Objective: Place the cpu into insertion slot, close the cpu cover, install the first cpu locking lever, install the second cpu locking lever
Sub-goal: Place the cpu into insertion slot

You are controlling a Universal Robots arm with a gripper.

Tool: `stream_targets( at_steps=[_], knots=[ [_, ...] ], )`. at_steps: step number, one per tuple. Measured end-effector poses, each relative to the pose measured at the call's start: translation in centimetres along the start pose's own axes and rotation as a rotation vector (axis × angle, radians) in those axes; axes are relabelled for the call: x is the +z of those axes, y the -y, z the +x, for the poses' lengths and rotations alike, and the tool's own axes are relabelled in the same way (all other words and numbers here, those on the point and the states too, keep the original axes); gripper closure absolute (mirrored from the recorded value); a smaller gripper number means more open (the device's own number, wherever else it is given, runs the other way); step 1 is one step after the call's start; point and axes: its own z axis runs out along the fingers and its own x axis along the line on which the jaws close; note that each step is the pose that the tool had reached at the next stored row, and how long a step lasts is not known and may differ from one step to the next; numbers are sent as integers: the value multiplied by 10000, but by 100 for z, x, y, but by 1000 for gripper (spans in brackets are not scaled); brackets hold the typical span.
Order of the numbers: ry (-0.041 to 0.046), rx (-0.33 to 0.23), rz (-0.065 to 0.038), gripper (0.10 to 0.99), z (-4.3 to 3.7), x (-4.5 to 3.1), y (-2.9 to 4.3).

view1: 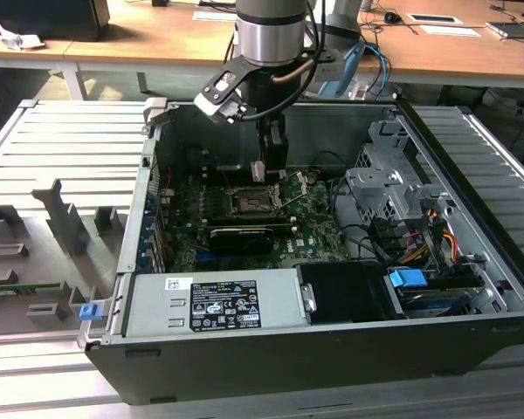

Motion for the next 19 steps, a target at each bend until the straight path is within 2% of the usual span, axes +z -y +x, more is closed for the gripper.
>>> stream_targets(
  at_steps=[4, 8, 13, 19],
  knots=[
    [0, -1, 2, 557, 3, 67, 8],
    [2, 0, 0, 557, 30, 110, 139],
    [1, -6, -1, 557, 140, 236, 158],
    [0, -5, -1, 557, 210, 375, 172]
  ],
)
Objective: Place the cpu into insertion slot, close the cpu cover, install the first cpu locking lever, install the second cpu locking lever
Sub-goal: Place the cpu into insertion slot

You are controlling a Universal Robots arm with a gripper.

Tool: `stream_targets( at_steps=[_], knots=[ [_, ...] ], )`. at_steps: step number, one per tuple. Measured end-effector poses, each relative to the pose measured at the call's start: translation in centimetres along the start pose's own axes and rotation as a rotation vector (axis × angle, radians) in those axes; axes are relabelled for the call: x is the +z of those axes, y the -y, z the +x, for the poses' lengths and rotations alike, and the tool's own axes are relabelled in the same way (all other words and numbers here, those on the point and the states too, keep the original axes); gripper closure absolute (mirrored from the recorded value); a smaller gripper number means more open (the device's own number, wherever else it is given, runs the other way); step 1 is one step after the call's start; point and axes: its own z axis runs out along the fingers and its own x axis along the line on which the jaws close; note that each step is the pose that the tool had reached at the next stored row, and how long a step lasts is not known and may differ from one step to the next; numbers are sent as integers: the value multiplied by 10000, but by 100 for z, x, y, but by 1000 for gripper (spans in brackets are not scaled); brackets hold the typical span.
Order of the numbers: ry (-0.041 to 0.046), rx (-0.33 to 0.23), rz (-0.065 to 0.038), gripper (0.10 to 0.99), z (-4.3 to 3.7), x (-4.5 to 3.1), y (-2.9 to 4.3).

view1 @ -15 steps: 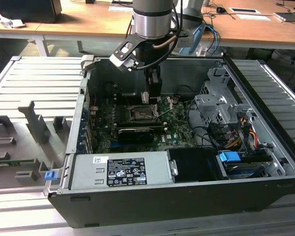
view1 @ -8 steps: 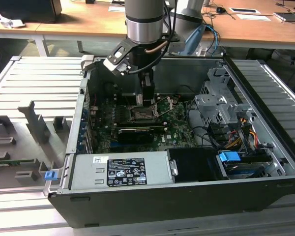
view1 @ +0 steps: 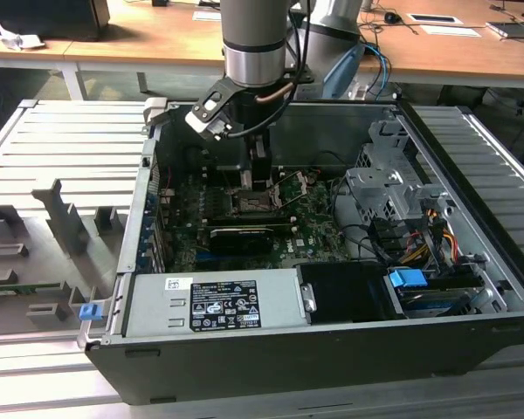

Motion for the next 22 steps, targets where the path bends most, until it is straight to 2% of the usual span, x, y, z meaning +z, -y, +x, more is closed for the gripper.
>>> stream_targets(
  at_steps=[8, 16, 18, 22],
  knots=[
    [-1, -2, 0, 557, 8, 198, 35],
    [0, 0, 0, 557, 38, 335, 46],
    [-1, 2, 0, 557, 66, 381, 49],
    [13, 174, 1, 557, 80, 421, 60]
  ],
)
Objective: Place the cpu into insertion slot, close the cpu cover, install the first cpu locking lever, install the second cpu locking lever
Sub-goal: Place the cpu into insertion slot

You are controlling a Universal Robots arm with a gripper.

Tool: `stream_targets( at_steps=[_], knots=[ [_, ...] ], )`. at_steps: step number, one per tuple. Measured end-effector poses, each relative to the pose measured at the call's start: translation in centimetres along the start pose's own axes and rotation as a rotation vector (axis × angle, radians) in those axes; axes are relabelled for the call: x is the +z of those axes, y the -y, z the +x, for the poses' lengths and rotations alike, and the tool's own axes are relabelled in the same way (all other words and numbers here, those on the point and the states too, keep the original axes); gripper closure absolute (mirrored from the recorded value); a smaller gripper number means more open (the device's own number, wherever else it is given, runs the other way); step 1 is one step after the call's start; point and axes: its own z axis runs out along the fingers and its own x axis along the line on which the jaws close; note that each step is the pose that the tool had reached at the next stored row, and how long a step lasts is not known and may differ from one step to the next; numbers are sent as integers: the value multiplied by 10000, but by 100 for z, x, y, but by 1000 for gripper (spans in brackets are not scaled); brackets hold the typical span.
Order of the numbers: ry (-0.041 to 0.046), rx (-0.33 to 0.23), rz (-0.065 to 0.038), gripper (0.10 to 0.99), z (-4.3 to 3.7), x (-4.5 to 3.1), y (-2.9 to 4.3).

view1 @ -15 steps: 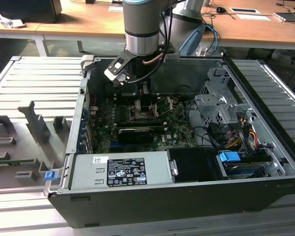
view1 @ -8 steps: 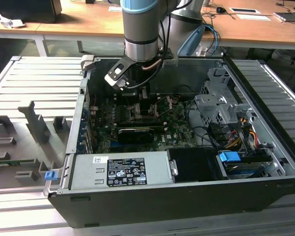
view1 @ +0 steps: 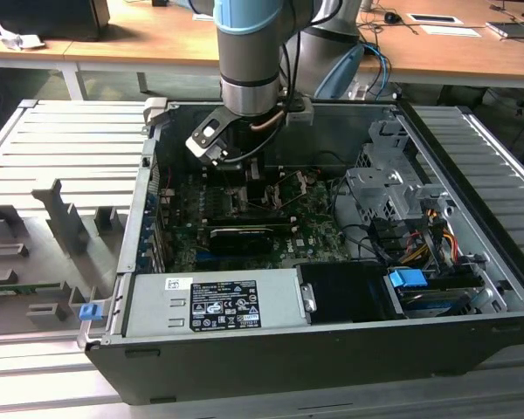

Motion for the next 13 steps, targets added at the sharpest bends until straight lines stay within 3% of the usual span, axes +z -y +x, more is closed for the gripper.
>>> stream_targets(
  at_steps=[13],
  knots=[
    [4, 60, -1, 557, 23, 91, 1]
  ],
)
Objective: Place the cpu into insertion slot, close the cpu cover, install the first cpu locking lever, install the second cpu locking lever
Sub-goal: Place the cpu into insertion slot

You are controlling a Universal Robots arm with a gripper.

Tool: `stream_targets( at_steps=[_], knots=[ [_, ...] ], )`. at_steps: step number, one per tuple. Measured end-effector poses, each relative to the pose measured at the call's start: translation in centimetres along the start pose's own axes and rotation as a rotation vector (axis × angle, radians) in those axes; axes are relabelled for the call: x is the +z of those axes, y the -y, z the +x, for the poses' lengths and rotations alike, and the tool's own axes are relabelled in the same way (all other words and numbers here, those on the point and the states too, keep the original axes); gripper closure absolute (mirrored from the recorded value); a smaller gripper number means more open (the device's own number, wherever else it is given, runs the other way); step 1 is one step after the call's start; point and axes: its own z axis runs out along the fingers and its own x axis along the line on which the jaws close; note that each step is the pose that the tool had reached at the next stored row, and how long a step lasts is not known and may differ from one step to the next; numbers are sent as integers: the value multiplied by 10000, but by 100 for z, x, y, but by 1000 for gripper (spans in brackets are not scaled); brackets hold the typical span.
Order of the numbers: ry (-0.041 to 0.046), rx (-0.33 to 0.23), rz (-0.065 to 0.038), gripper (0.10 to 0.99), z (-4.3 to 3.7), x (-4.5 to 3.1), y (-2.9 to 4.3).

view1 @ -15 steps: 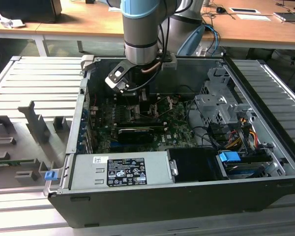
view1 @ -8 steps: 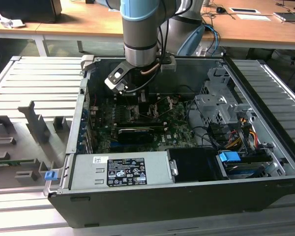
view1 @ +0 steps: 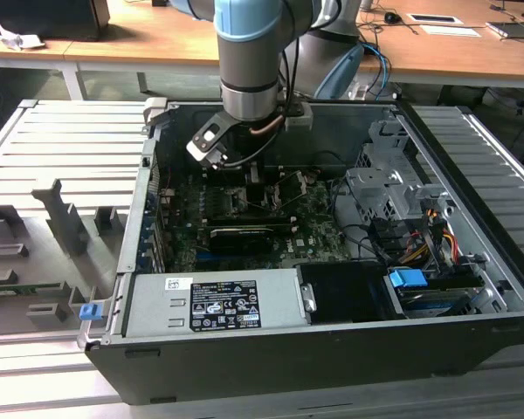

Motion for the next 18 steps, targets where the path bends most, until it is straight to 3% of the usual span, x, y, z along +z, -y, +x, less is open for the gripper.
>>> stream_targets(
  at_steps=[18],
  knots=[
    [1, -2, 1, 557, 18, 45, -10]
  ],
)
